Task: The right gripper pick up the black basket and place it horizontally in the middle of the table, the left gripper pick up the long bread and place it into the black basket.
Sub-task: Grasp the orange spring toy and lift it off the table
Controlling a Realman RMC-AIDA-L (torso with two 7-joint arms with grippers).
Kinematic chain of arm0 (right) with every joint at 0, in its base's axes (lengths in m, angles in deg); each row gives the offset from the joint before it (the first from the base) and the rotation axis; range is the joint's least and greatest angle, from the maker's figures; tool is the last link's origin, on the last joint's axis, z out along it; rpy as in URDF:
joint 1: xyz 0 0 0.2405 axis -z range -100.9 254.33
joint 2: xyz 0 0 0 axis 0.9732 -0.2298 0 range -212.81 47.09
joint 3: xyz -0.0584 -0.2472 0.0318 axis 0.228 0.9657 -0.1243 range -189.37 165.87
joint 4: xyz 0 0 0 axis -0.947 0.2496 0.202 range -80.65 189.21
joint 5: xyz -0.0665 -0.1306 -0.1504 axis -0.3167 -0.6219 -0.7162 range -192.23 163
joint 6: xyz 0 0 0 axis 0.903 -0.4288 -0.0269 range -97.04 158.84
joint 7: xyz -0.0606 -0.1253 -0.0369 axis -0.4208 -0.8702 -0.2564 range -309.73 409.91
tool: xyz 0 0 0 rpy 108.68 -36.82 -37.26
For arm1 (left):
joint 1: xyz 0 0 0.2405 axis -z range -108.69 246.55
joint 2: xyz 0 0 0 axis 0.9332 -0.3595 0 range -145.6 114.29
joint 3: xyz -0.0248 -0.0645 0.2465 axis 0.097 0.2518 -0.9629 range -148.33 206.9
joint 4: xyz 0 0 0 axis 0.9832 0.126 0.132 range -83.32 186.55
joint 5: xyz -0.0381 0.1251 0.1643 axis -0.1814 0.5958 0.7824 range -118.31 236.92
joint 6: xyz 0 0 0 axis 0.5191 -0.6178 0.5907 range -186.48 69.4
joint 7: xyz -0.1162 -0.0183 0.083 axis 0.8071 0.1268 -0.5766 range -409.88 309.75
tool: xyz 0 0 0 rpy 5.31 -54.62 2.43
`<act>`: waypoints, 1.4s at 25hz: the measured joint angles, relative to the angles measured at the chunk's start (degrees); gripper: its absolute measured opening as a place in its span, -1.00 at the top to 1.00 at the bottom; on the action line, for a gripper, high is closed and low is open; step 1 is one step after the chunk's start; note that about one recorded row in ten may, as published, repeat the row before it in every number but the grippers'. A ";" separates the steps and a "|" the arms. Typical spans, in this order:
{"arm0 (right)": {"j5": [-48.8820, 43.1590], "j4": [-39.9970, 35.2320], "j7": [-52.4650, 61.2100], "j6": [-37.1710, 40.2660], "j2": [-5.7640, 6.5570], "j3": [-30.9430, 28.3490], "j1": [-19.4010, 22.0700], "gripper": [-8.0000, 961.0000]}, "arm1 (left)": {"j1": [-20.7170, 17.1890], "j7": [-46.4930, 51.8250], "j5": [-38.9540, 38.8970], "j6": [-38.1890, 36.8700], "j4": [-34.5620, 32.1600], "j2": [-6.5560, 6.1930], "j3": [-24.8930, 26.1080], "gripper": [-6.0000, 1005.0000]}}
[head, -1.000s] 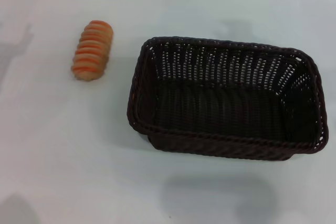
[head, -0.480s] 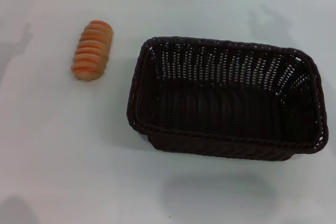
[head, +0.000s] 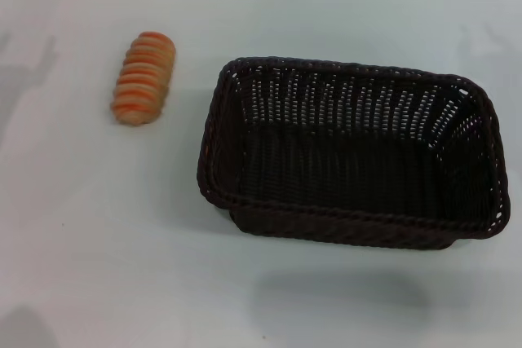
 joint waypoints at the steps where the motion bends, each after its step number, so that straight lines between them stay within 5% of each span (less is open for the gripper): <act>1: 3.69 -4.06 -0.02 4.80 0.00 0.00 0.18 0.30 | -0.06 0.70 0.00 -0.19 0.36 0.03 -0.68 -0.42; 10: 16.13 -20.64 -0.09 23.83 -0.04 0.96 -0.79 0.29 | 0.47 2.53 -0.02 -1.70 1.36 0.28 -3.32 -0.41; 15: 19.65 -25.70 -0.10 25.68 0.11 2.05 -2.50 0.31 | 0.51 8.99 -0.05 -9.30 6.09 0.37 -7.85 -0.41; 20: 19.84 -26.98 -0.12 25.75 0.14 2.25 -3.22 0.31 | -2.87 24.53 1.56 -27.77 20.65 0.06 -23.66 -0.40; 21: 19.84 -27.04 -0.13 25.57 0.17 2.30 -3.36 0.31 | -4.78 31.81 5.68 -33.12 27.52 -0.02 -28.10 -0.40; 27: 19.84 -27.08 -0.14 25.27 0.25 2.17 -3.51 0.31 | -7.09 54.78 24.04 -36.15 40.34 -0.28 -30.71 -0.40; 31: 19.84 -27.12 -0.16 25.26 0.32 1.83 -3.70 0.31 | -6.89 78.57 47.19 -30.14 51.65 -0.70 -30.56 -0.39; 35: 19.84 -27.15 -0.17 25.22 0.35 1.80 -3.92 0.31 | -5.37 88.65 59.19 -23.71 56.92 -0.68 -30.40 -0.39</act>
